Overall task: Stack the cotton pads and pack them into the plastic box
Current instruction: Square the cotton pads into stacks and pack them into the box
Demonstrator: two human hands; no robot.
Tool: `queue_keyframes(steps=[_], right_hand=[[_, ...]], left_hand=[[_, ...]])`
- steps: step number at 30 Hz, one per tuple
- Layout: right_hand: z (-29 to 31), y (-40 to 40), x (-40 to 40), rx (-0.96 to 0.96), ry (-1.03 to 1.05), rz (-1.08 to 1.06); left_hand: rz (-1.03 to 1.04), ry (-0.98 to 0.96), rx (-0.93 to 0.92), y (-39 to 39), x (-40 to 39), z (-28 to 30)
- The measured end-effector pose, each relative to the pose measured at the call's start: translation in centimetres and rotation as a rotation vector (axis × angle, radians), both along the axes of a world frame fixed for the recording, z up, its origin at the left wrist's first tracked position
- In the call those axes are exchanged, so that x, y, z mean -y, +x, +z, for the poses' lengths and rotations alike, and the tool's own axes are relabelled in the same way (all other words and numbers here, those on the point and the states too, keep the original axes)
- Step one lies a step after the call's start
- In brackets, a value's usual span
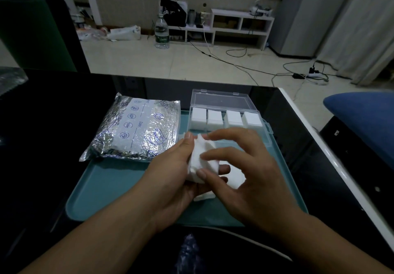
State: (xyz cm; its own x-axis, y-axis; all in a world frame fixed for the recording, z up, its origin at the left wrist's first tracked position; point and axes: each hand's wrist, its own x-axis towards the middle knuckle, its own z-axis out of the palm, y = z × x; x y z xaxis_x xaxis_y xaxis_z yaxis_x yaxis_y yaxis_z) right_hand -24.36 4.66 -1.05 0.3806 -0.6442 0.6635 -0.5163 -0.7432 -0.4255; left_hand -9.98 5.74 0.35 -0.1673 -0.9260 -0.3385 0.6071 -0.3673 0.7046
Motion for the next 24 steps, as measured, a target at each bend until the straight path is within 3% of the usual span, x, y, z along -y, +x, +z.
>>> queue_keyframes(steps=[24], right_hand=[[-0.49,0.34,-0.32,-0.086,-0.061,0.098]], left_hand=[[0.01,0.052,-0.043,-0.08,0.3,-0.05]])
